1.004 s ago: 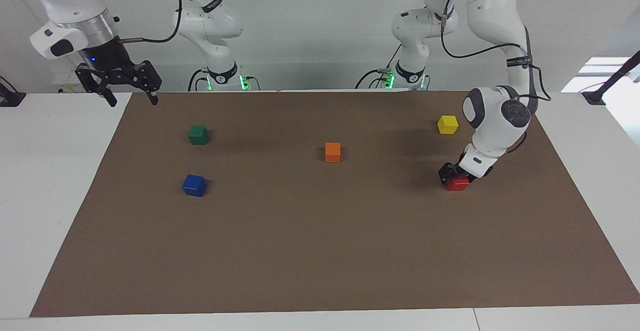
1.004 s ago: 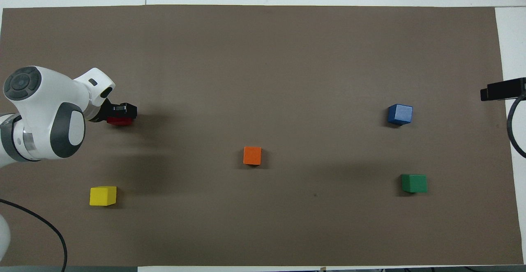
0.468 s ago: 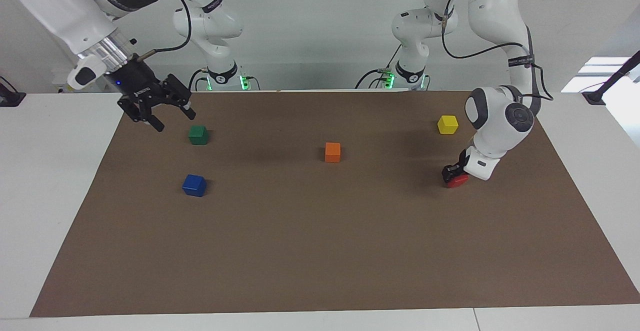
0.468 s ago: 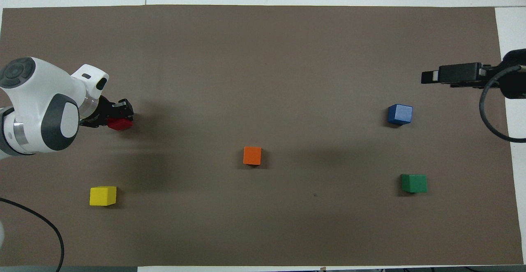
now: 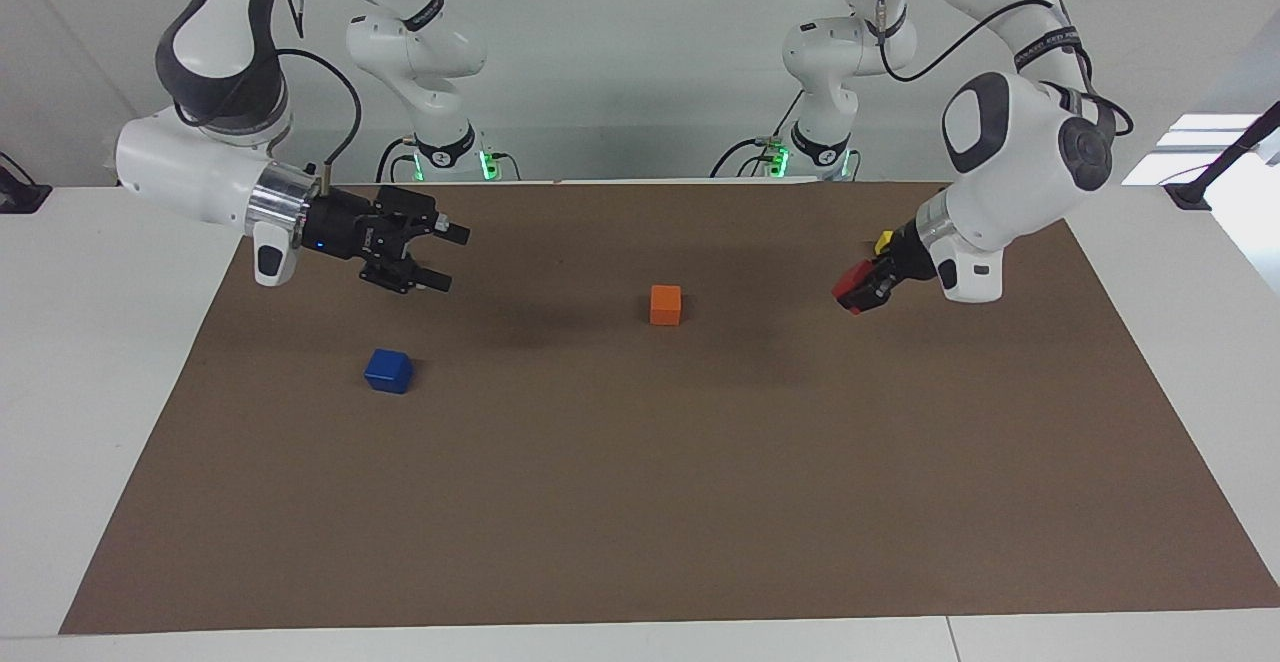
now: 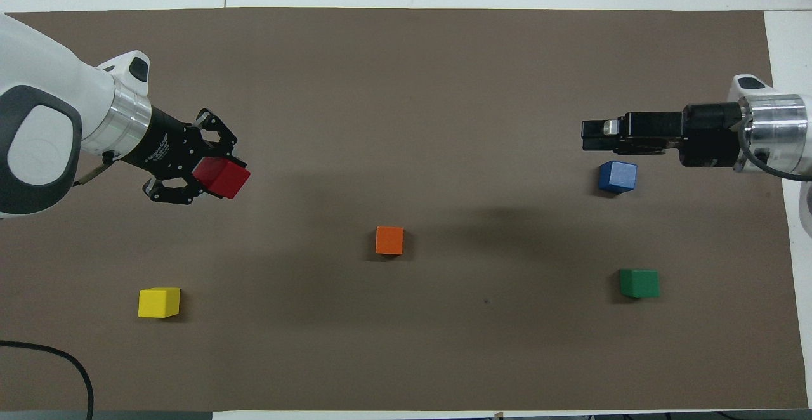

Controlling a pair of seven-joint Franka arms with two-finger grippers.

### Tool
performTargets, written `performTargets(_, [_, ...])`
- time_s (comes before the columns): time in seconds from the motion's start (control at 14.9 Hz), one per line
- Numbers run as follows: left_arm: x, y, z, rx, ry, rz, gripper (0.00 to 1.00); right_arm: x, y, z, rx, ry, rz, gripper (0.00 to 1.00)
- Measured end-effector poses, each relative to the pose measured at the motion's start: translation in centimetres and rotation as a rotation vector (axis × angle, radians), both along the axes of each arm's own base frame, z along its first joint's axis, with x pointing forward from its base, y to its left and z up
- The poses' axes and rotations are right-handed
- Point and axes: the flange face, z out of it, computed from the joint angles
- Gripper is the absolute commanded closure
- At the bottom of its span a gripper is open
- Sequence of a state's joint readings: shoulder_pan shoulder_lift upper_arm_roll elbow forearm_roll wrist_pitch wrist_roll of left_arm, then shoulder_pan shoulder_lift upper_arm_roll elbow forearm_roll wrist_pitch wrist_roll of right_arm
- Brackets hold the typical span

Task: Transfer red block to right arm and stack on blue block
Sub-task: 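Lift the red block with the left gripper while the right gripper approaches, then bring the red block toward the right gripper and close the right gripper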

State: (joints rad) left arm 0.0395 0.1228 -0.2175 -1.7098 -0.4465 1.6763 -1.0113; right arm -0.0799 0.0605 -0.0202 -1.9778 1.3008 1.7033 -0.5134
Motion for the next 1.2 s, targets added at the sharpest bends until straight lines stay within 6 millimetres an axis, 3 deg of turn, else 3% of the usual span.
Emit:
performTargets(0.2, [-1.2,-1.5,4.7,-0.203,0.086,0.221,1.00,-0.2,2.0,-2.5,0.192,0.010,0.034,0.00])
performTargets(0.4, [-1.6,-2.4,6.6,-0.325,0.190,0.354,1.00,0.2,3.8,-7.6,0.388,-0.008,0.086,0.00])
performTargets(0.6, [-2.3,-3.0,6.1,-0.386,0.264,0.407,1.00,0.5,7.6,-12.1,0.559,-0.002,0.110,0.00])
performTargets(0.8, [-2.6,-4.5,4.9,-0.459,0.266,0.494,1.00,-0.1,12.4,-13.5,0.680,0.003,0.160,0.00])
performTargets(1.07, [-4.5,-11.9,3.0,-0.458,0.217,0.685,1.00,-0.6,13.5,-13.8,0.786,-0.015,0.215,0.00])
performTargets(1.2, [-5.7,-14.7,2.5,-0.482,0.228,0.743,1.00,-0.6,15.4,-14.4,0.858,-0.041,0.225,0.00])
